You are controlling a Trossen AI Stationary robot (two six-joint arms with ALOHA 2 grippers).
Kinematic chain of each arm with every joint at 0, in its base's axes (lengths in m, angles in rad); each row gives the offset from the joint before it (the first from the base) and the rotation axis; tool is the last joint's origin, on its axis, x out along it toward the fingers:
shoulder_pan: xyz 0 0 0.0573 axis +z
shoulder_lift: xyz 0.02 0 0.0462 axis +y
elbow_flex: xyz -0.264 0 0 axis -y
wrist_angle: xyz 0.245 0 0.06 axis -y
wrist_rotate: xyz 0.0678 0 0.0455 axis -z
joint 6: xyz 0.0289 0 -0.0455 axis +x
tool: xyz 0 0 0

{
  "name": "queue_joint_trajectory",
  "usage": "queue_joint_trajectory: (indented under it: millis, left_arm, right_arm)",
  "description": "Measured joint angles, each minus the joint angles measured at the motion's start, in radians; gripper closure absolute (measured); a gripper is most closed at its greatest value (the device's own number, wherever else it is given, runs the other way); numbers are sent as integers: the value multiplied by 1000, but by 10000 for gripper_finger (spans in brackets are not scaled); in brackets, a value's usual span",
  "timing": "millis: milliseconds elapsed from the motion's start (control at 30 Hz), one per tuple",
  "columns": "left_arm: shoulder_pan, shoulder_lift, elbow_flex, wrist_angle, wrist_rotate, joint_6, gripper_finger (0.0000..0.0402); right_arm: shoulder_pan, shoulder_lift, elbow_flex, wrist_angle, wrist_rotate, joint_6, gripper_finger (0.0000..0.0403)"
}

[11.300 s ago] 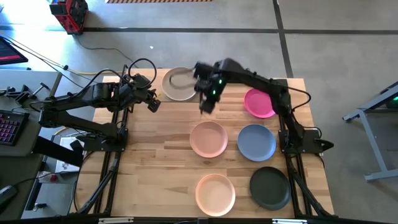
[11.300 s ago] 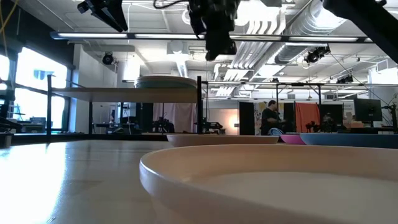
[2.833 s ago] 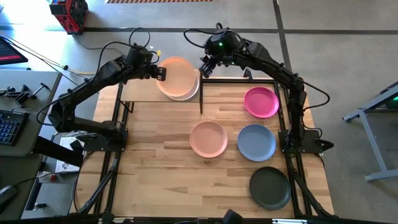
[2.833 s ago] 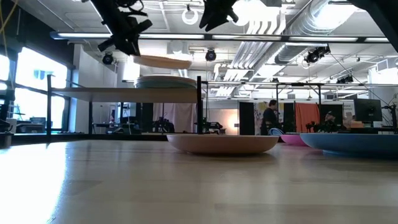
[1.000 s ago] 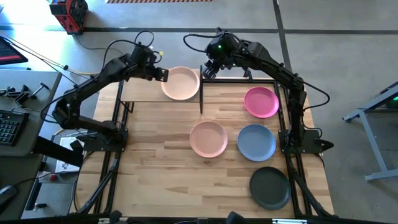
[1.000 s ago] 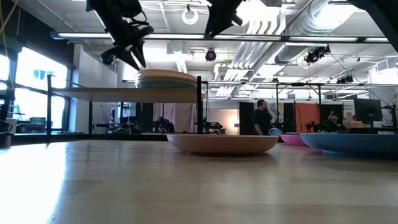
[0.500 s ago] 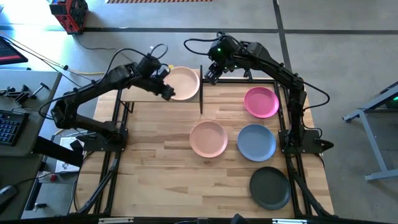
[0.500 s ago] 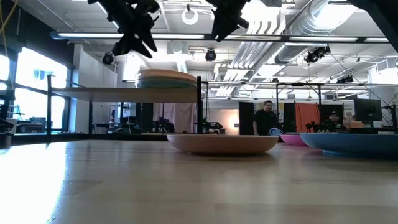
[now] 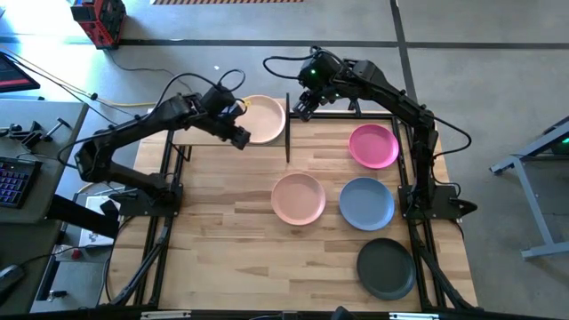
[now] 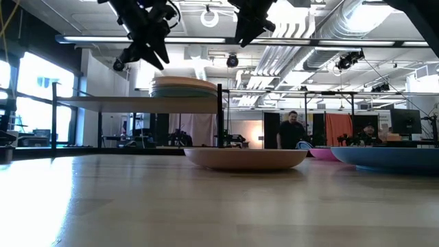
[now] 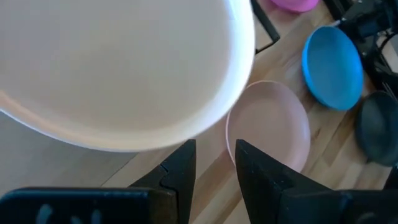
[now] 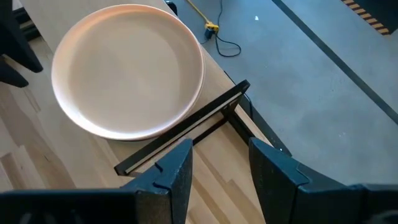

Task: Place and stack plates onto a shelf
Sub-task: Stack the white plate on top of the gray plate on the shelf

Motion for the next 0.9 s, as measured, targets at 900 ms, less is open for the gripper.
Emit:
queue_joint_trajectory:
  millis: [900]
  left_arm:
    - [2, 24, 0, 26, -20, -8, 300]
  right_arm:
    - [0, 0, 0, -58, -29, 11, 266]
